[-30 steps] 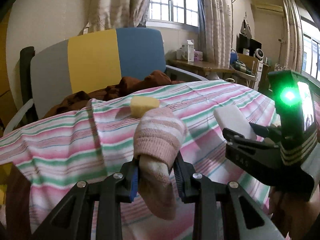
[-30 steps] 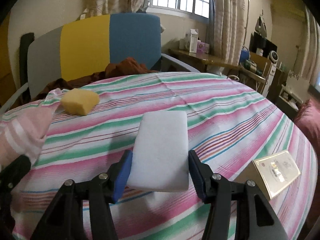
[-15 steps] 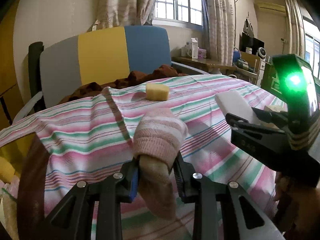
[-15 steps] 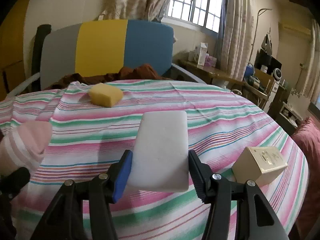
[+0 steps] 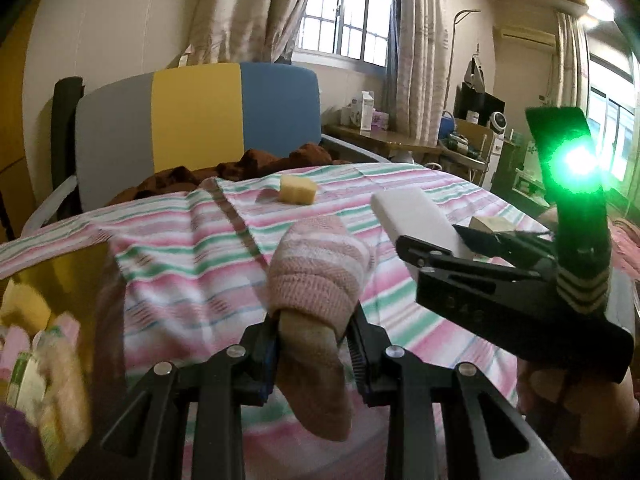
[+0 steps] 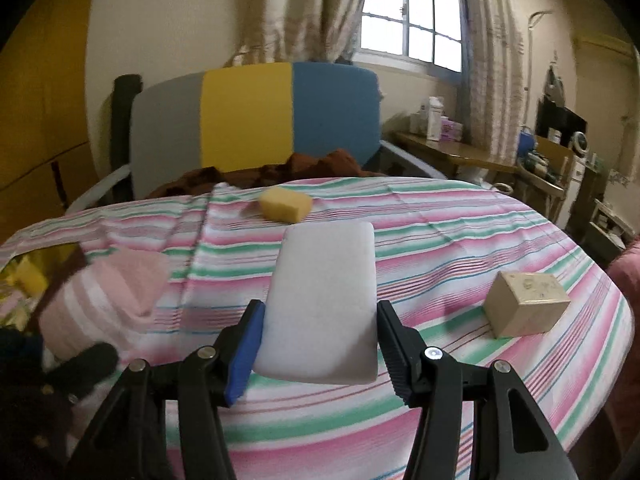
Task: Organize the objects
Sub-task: 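Carry the white sponge and pink sock into the gold tray and open both tools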
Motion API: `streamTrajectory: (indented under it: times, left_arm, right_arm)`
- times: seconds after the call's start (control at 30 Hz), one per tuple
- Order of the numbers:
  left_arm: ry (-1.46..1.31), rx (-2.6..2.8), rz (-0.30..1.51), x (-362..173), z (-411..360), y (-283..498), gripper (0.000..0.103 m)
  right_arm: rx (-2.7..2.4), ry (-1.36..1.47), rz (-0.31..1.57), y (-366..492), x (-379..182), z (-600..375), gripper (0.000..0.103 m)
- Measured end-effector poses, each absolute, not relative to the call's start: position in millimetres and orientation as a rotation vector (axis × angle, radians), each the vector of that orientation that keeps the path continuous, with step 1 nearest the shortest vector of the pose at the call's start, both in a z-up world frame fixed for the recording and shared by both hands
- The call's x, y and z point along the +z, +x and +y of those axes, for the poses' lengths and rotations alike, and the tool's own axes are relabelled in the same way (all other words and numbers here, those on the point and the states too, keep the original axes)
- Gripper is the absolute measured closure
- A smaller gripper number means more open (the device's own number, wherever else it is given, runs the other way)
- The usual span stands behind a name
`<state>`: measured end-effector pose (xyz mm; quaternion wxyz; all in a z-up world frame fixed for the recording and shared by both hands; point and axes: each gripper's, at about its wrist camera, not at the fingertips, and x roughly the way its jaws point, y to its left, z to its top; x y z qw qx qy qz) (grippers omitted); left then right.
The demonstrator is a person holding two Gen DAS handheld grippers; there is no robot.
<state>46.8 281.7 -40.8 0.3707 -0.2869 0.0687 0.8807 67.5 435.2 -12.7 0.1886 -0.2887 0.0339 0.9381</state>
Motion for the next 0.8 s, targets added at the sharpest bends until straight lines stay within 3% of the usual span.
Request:
streamTrajectory:
  times: [0.17,0.8]
  left_arm:
    - [-0.759,2.270,0.132,-36,250,55,0.073]
    - [-0.749,2.424,0.021,-19,131,63,0.073]
  right_arm:
    - [2.695,-0.863,0.043,70,-14,396,0.046]
    - [2.979,-1.013,0.148,71,-4,285,0.046]
